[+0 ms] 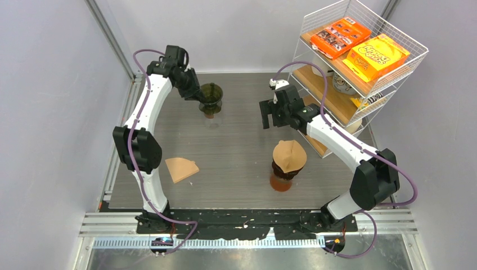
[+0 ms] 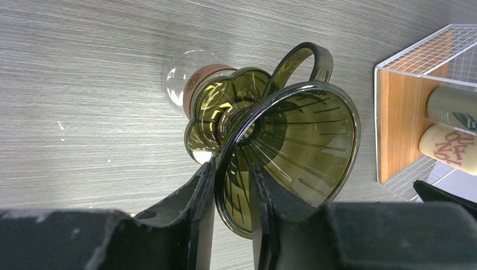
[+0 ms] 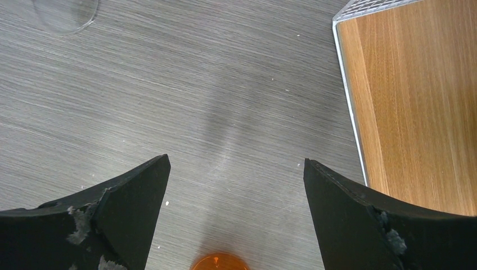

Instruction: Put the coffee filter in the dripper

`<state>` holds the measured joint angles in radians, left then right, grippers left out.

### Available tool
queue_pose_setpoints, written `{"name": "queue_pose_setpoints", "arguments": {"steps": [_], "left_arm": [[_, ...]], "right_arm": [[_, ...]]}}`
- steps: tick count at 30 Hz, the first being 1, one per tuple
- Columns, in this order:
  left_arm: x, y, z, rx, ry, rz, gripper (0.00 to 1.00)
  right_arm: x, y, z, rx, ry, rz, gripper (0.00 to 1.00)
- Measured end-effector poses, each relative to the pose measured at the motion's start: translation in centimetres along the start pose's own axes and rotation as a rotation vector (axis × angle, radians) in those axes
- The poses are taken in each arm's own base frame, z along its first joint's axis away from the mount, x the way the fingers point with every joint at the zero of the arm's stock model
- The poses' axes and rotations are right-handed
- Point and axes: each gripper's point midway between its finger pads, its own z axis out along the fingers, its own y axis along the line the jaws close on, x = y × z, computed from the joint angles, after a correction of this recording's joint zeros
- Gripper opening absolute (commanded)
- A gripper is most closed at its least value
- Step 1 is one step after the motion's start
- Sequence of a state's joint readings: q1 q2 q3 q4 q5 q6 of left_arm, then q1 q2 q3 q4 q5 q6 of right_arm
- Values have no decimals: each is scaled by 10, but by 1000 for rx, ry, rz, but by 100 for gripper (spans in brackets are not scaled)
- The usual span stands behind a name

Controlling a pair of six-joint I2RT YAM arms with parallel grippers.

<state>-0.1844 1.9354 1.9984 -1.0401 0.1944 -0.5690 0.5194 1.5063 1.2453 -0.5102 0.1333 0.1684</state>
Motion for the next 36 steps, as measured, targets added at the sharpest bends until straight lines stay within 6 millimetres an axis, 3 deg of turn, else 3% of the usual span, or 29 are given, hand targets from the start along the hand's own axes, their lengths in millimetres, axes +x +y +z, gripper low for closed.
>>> {"name": "queue_pose_setpoints", "arguments": {"steps": [12,17,21,24,29,33,36], "left_arm": [[0,-3,0,19,4,4,60],[-2,-5,0,31,-2,10,78],[-3,-6,-1,35,-7,20,99],[-4,-7,-4,40,-17,30,100],[-11,-14,-26,60,-72,46,100],[-7,-13,-61,73,-159,60,100],[8,1,-92,44,-236,58,100]], "right_arm": [[0,-2,0,12,-2,0,95],[-1,-4,0,21,-6,0,95],[-3,-4,0,25,-14,1,96],[-4,-5,0,31,-18,2,96],[-9,-6,0,38,-43,6,95],[-14,-7,-5,38,-80,12,95],[-21,-6,-12,27,-114,17,95]]}}
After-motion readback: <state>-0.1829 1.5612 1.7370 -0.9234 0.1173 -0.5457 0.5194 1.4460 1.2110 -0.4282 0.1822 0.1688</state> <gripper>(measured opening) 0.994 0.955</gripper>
